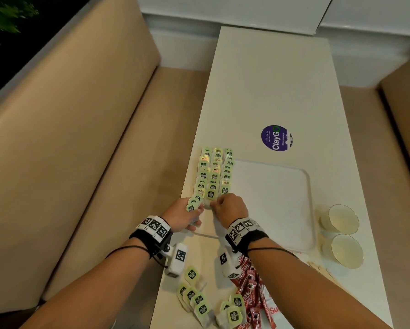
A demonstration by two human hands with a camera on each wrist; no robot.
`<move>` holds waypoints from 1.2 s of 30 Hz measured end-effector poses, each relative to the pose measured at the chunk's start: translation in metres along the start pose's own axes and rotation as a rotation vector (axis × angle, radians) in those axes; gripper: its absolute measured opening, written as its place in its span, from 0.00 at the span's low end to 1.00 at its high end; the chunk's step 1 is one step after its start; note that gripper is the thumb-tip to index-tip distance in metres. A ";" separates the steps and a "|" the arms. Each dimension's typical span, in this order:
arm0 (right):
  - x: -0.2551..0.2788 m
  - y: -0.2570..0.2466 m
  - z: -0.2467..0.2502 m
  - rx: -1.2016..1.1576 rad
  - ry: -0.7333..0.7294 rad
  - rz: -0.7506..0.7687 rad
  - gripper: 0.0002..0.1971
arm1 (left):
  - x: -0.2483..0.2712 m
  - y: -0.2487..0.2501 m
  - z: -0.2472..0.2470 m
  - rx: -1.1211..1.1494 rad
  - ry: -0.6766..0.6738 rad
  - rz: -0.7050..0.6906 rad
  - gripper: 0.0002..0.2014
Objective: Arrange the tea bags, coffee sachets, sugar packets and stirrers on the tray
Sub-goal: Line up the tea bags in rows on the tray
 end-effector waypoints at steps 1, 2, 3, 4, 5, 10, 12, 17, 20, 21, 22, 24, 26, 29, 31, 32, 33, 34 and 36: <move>0.000 -0.001 0.000 0.005 0.003 -0.002 0.17 | 0.000 0.000 -0.001 0.011 -0.007 -0.002 0.06; 0.000 -0.001 0.001 0.005 0.011 -0.002 0.17 | 0.000 0.001 -0.002 0.021 -0.016 -0.005 0.08; 0.001 -0.002 0.003 0.002 0.018 -0.003 0.15 | 0.000 0.001 -0.003 0.030 -0.030 -0.007 0.09; 0.003 -0.002 0.005 -0.012 0.021 -0.007 0.13 | 0.000 0.001 -0.004 0.040 -0.048 -0.013 0.10; 0.004 -0.001 0.007 -0.032 0.025 -0.007 0.11 | 0.000 0.002 -0.006 0.057 -0.068 -0.026 0.11; 0.014 -0.006 0.000 -0.233 -0.045 0.129 0.08 | 0.002 0.007 -0.011 0.116 -0.123 -0.072 0.18; 0.025 -0.014 -0.007 -0.298 -0.136 0.232 0.09 | 0.003 0.009 -0.013 0.121 -0.137 -0.080 0.21; 0.038 -0.020 -0.005 -0.290 -0.191 0.327 0.12 | 0.005 0.009 -0.017 0.074 -0.184 -0.097 0.27; 0.038 -0.020 0.004 -0.303 -0.139 0.338 0.08 | 0.004 0.009 -0.017 0.062 -0.159 -0.098 0.17; 0.039 -0.020 0.007 -0.311 -0.125 0.347 0.09 | 0.004 0.009 -0.016 0.061 -0.145 -0.101 0.14; 0.041 -0.020 0.010 -0.322 -0.120 0.349 0.09 | 0.004 0.010 -0.016 0.065 -0.137 -0.108 0.13; 0.043 -0.019 0.016 -0.358 -0.129 0.342 0.09 | 0.004 0.009 -0.017 0.066 -0.121 -0.119 0.12; 0.043 -0.019 0.020 -0.405 -0.142 0.342 0.09 | 0.003 0.007 -0.017 0.054 -0.103 -0.115 0.12; 0.041 -0.013 0.028 -0.478 -0.110 0.336 0.07 | 0.000 0.001 -0.016 0.073 -0.078 -0.107 0.17; 0.038 -0.006 0.031 -0.492 -0.082 0.322 0.06 | -0.002 0.002 -0.012 0.049 -0.036 -0.124 0.17; 0.038 -0.004 0.031 -0.485 -0.083 0.324 0.05 | -0.003 0.003 -0.009 0.021 -0.010 -0.134 0.16; 0.038 -0.002 0.029 -0.476 -0.092 0.327 0.06 | -0.004 0.004 -0.007 -0.007 0.012 -0.139 0.15; 0.038 -0.001 0.027 -0.470 -0.101 0.329 0.06 | -0.005 0.006 -0.006 -0.030 0.026 -0.142 0.14; 0.040 0.002 0.026 -0.482 -0.098 0.327 0.06 | -0.006 0.009 -0.009 -0.075 0.028 -0.154 0.10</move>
Point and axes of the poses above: each hand's wrist, its own x-axis away from the middle knuckle, its own z-axis out of the back of the hand, y = z × x, the point moved 10 cm from there along -x, towards the middle knuckle, and after that the axes turned 9 degrees about -z, right-handed, at the moved point
